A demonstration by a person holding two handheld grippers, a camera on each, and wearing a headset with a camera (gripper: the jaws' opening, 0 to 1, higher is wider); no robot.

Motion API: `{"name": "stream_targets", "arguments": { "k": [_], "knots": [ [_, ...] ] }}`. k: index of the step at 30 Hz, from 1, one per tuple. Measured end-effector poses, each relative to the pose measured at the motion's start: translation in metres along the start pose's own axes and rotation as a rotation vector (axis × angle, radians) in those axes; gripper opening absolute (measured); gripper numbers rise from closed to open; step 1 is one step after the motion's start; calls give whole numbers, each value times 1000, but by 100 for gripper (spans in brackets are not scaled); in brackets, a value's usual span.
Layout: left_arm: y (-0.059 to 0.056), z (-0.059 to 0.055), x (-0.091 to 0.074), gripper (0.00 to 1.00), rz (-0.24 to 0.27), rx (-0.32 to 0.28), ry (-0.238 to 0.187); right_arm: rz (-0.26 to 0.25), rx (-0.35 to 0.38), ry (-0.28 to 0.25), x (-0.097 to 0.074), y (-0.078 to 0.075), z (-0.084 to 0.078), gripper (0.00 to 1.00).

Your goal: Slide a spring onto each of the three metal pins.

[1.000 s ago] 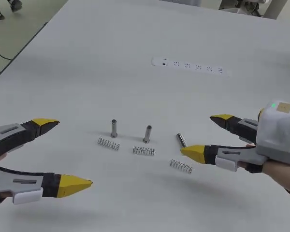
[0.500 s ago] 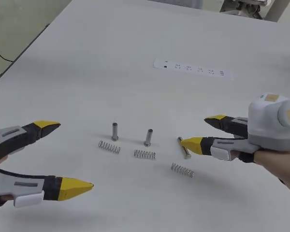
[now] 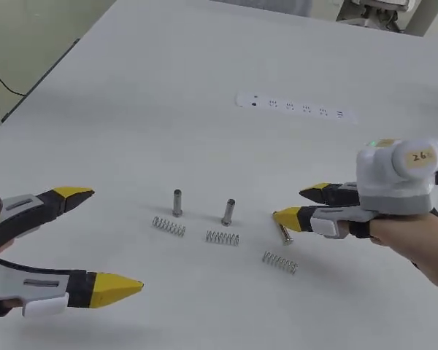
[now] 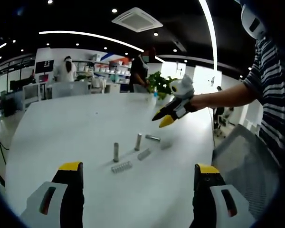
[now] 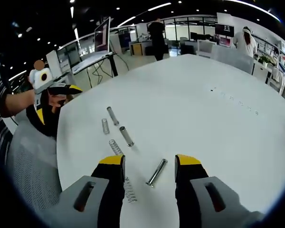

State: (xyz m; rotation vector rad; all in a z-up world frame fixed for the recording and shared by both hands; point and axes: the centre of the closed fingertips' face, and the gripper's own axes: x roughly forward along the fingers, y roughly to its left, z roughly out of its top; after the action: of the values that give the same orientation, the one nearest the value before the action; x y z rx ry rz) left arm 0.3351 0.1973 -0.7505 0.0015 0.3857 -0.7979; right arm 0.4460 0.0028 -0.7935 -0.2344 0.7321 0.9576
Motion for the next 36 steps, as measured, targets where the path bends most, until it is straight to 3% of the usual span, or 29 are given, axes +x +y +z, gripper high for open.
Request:
{"name": "stream_targets", "arguments": {
  "k": [20, 36],
  "knots": [
    [-1, -2, 0, 93, -8, 8, 12, -53, 126, 129, 32, -16, -26, 26],
    [1, -8, 1, 93, -4, -4, 20, -71, 184, 178, 44, -19, -39, 17]
  ]
}}
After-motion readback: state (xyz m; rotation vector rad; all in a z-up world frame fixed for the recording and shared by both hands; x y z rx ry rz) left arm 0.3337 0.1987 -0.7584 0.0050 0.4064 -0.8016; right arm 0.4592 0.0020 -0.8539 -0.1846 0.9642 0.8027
